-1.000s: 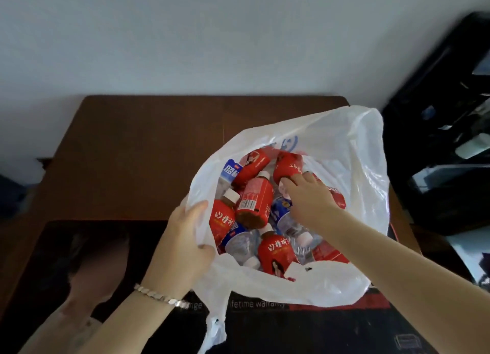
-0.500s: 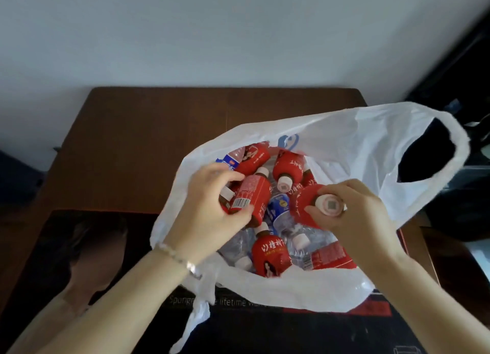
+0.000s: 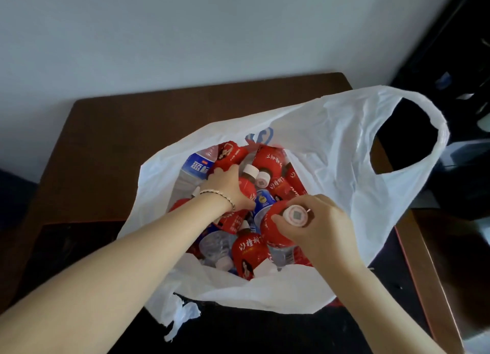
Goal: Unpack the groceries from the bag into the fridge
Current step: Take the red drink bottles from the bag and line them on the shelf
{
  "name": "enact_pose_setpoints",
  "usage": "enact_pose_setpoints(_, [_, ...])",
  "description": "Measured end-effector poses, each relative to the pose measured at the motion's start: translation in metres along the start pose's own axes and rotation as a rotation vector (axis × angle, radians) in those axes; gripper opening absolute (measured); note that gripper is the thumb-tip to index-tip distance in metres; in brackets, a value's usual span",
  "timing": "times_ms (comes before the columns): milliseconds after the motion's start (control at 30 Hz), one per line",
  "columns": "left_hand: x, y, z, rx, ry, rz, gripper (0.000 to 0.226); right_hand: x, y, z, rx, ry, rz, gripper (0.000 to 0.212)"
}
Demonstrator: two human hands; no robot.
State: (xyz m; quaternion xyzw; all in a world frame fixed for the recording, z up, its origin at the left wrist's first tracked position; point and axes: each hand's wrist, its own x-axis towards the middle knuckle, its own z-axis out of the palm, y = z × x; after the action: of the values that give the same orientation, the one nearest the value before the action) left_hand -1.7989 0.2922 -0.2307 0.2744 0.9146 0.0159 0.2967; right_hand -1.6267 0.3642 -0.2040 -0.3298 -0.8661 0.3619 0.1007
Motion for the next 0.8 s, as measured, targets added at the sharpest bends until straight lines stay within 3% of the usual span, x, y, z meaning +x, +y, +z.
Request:
enact_pose_setpoints(133, [-0.038,0.000,0.003,0.028,0.030,0.131,0.071,-0.003,0.005,0.000,0.066,0.024,0.001,0.026])
enact_pose_setpoints(267, [-0.072,-0.034,0.009,-0.216,0.169,0.144,0.072,-0.002,0.008,-0.003,0.077,0.006,0.015,0.030])
enact_pose_setpoints(400, [-0.091,-0.049,0.005,-0.333,0.189,0.180,0.049,0.000,0.007,-0.003,0.046,-0.009,-0.019,0.031])
enact_pose_setpoints(600, [-0.099,-0.045,-0.003,-0.109,0.355,0.216,0.034,-0.001,-0.005,-0.001,-0.083,-0.134,-0.038,0.032])
enact_pose_setpoints(800, [-0.109,-0.058,-0.008,-0.118,0.348,0.255,0.030,-0.010,-0.019,0.012,-0.198,-0.148,-0.035,0.033])
